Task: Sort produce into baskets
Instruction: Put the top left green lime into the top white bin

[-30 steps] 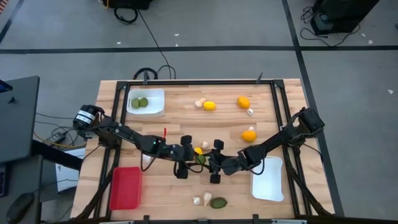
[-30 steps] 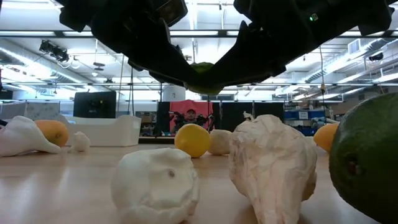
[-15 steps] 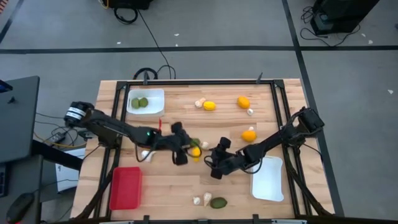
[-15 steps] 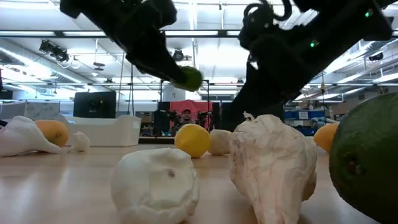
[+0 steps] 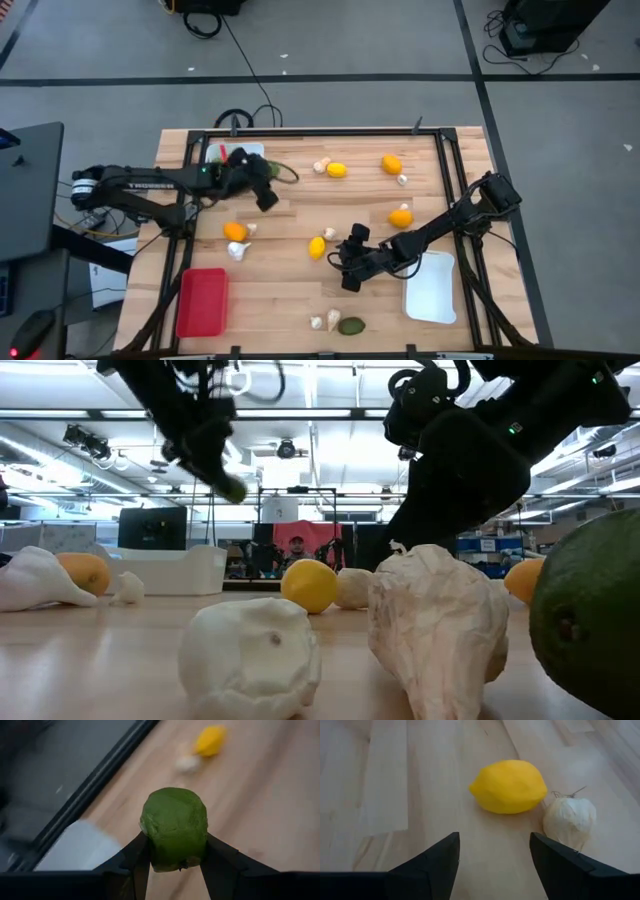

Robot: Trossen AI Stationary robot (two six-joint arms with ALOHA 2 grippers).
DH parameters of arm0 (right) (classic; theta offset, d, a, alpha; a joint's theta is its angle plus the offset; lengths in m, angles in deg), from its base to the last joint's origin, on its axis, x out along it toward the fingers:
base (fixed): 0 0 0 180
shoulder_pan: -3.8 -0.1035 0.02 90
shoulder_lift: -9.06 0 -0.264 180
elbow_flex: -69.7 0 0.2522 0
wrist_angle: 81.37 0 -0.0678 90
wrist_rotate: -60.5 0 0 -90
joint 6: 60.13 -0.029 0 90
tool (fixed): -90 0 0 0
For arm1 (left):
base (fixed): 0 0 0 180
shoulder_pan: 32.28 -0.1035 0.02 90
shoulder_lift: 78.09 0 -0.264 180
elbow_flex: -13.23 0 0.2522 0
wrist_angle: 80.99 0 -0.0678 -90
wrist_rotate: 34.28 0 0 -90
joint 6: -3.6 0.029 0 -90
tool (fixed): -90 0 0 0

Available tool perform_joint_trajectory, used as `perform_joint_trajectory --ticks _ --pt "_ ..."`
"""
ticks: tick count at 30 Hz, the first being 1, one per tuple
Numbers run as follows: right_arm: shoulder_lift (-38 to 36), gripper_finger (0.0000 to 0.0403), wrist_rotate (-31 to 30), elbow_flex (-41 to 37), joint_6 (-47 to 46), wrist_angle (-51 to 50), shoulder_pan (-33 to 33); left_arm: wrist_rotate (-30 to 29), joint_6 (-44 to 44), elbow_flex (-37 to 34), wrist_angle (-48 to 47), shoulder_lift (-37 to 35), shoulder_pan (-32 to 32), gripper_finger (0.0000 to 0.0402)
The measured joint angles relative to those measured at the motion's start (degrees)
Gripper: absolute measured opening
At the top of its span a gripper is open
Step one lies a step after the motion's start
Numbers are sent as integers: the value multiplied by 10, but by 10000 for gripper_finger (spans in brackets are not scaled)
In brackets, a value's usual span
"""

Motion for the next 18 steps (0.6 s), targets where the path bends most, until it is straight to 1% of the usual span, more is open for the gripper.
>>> perform_joint_trajectory --ticks 2,6,9,14,18 --pt "0 250 0 0 0 1 0 -2 -20 0 -57 1 -31 154" --pt "0 250 2 0 15 2 0 -20 -32 -1 -105 13 -88 154" --pt "0 249 2 0 25 6 0 -10 -27 0 -101 19 -128 154" --pt "0 247 3 0 25 14 0 49 2 0 -98 39 -187 154" --pt "-1 247 1 0 22 16 0 63 22 0 -91 72 -224 154"
